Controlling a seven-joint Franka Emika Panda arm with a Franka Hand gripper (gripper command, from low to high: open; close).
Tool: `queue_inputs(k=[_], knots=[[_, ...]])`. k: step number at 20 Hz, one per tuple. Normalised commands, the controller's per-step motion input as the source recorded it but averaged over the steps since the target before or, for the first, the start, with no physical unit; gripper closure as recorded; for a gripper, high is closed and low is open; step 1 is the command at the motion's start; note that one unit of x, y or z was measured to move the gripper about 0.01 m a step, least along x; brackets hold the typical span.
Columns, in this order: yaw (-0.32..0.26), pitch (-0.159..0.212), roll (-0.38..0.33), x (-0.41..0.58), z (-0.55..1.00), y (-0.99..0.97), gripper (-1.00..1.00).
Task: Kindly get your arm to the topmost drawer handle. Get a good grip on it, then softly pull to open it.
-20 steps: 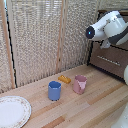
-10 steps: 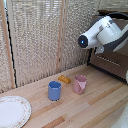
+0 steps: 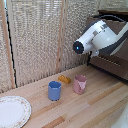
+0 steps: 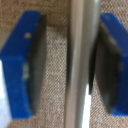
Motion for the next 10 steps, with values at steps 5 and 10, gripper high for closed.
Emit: queue_inputs(k=[5, 10], knots=[[-0.019, 0.169, 0.172, -0.003, 0.47, 0.11, -1.0], [-0.031, 0.142, 0.345, 0.0, 0.03, 0.39, -1.0]])
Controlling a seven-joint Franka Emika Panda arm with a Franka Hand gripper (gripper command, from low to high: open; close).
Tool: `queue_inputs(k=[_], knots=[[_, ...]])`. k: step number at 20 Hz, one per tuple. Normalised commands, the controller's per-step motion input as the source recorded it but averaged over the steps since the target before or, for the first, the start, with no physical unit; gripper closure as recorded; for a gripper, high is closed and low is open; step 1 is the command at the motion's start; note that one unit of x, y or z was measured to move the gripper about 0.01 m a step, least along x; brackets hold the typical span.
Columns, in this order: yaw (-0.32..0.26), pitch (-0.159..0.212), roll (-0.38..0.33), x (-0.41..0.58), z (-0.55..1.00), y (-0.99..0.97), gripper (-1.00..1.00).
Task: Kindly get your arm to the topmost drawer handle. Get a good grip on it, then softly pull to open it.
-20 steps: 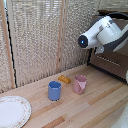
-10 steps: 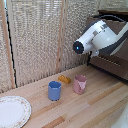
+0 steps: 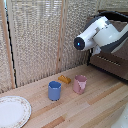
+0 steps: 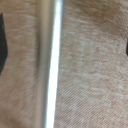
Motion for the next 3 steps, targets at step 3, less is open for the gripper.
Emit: queue_inputs(k=[3], knots=[[-0.143, 0.064, 0.365, 0.05, 0.01, 0.33, -1.0]])
